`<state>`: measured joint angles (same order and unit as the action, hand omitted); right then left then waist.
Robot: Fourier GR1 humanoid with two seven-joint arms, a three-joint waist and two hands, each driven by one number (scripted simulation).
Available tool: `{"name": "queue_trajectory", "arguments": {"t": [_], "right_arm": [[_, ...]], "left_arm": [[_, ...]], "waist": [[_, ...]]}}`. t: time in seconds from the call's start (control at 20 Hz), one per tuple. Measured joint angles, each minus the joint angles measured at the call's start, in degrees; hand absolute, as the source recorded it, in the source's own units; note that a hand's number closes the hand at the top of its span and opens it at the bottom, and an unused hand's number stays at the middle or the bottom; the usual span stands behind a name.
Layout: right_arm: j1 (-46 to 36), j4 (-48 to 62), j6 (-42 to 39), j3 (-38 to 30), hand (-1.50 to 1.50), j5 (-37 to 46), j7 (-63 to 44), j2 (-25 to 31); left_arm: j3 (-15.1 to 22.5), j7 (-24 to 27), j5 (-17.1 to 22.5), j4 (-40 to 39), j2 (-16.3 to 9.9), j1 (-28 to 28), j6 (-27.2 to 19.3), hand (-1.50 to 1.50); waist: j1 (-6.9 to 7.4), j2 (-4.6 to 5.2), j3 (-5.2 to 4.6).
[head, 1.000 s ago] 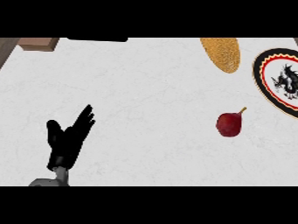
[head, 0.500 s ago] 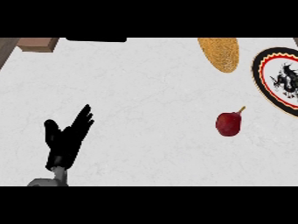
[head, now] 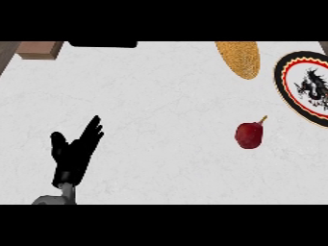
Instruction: Pick the tomato from the placemat and place it in the plate
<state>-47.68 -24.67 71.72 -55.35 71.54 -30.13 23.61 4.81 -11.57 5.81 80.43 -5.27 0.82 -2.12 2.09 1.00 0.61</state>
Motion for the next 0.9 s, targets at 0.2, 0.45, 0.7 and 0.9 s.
{"name": "queue_trajectory", "arguments": {"t": [0.2, 0.45, 0.7, 0.9], "right_arm": [[1.78, -5.95, 1.52, 1.72, -1.5, -10.14, 6.47, -2.93], [7.25, -18.24, -1.43, 7.55, -1.5, -25.29, 13.89, -8.94], [16.31, -30.06, -7.05, 13.25, -1.5, -38.32, 22.5, -15.35], [22.81, -35.54, -10.42, 16.66, -1.5, -45.09, 28.08, -18.99]], "left_arm": [[-0.75, -0.16, 0.39, -0.5, -0.39, 0.06, 0.2, 0.0], [-0.89, 0.38, 0.02, -0.33, -0.19, -1.11, -0.37, 0.0], [-1.42, 0.54, 0.17, 0.18, -0.54, -1.92, -0.24, 0.0], [-1.53, 0.35, 0.19, 0.71, -0.54, -2.28, 0.09, 0.0]], "waist": [[-0.81, -0.41, -0.08], [-1.97, -1.03, -0.2], [-2.35, -1.17, -0.37], [-2.25, -1.14, -0.46]]}}
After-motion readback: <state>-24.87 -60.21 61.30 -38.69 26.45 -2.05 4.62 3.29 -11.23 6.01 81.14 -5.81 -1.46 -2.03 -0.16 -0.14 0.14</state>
